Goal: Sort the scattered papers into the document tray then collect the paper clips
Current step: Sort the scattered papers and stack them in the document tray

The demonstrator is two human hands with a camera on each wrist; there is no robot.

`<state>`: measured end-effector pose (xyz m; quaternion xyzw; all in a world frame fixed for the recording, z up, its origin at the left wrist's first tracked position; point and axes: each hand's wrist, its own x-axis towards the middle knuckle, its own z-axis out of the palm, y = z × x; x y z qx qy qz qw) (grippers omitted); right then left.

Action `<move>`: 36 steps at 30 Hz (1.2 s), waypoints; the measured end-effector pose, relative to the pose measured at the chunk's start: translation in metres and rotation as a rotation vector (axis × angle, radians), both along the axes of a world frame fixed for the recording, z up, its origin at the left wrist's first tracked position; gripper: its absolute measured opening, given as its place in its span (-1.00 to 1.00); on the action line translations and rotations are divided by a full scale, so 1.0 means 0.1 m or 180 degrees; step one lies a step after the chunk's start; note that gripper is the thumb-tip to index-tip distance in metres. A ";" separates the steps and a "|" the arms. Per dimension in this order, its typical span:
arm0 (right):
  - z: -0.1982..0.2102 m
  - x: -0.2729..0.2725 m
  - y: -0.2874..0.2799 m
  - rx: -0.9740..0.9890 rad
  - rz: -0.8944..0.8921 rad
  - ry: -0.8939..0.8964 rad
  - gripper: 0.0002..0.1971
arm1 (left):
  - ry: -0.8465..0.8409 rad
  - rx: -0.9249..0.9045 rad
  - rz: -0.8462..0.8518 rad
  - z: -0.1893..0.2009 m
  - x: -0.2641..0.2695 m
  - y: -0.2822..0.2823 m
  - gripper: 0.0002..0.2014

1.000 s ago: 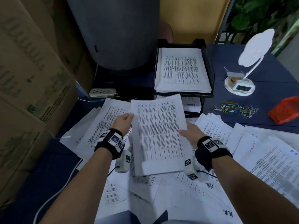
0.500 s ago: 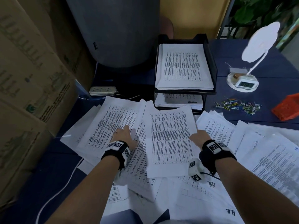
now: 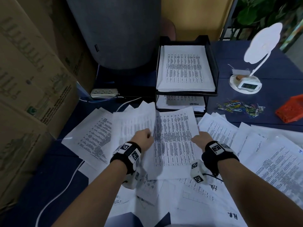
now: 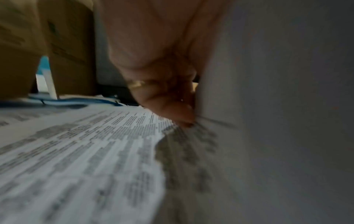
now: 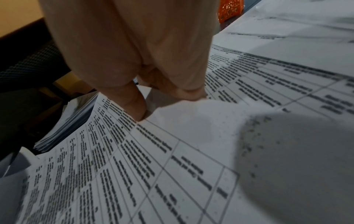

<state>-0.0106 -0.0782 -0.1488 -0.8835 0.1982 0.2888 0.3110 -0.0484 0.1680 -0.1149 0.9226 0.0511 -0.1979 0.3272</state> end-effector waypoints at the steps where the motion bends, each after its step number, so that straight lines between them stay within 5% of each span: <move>1: 0.00 0.00 0.00 0.0041 -0.0054 -0.0019 -0.66 | 0.0156 -0.0386 -0.0073 0.01 -0.02 -0.05 -0.74; 4: -0.01 -0.01 -0.01 0.0038 -0.0045 -0.0044 -0.67 | 0.0269 -0.0723 -0.0021 -0.01 -0.02 -0.08 -0.56; 7: -0.01 0.00 -0.02 0.0063 0.0039 -0.0090 -0.80 | -0.0124 0.0158 0.0575 -0.10 0.01 0.10 -0.62; 9: 0.01 -0.01 -0.01 0.0037 0.0132 -0.0067 -0.94 | -0.0084 0.0823 0.1177 -0.16 0.00 0.32 -0.44; 13: -0.03 0.01 -0.05 0.0114 0.0155 -0.0054 -0.88 | 0.0482 0.0699 0.1850 -0.27 -0.03 0.68 -0.12; 18: -0.01 -0.01 -0.03 0.0195 0.0196 -0.0055 -0.61 | -0.0134 0.0005 0.1850 -0.30 0.02 0.57 -0.22; 23: 0.15 -0.11 0.02 0.0583 0.0000 -0.0039 -0.55 | -0.0122 -0.0692 0.1468 -0.32 0.01 0.38 -0.34; 26: 0.01 -0.13 0.00 0.0758 -0.0077 -0.0192 -0.43 | -0.0111 -0.0492 0.1298 -0.35 0.05 0.35 -0.41; 30: -0.03 -0.09 -0.02 0.0549 0.0102 -0.0155 -0.54 | -0.0026 0.0574 0.1569 -0.33 0.04 0.49 -0.26; 33: 0.03 -0.09 -0.04 0.0647 0.0110 -0.0112 -0.58 | 0.0176 0.0448 0.1785 -0.34 -0.01 0.56 -0.02; 36: 0.02 -0.10 -0.05 0.0722 0.0035 -0.0135 -0.50 | -0.0141 0.0078 0.2003 -0.33 -0.01 0.54 -0.05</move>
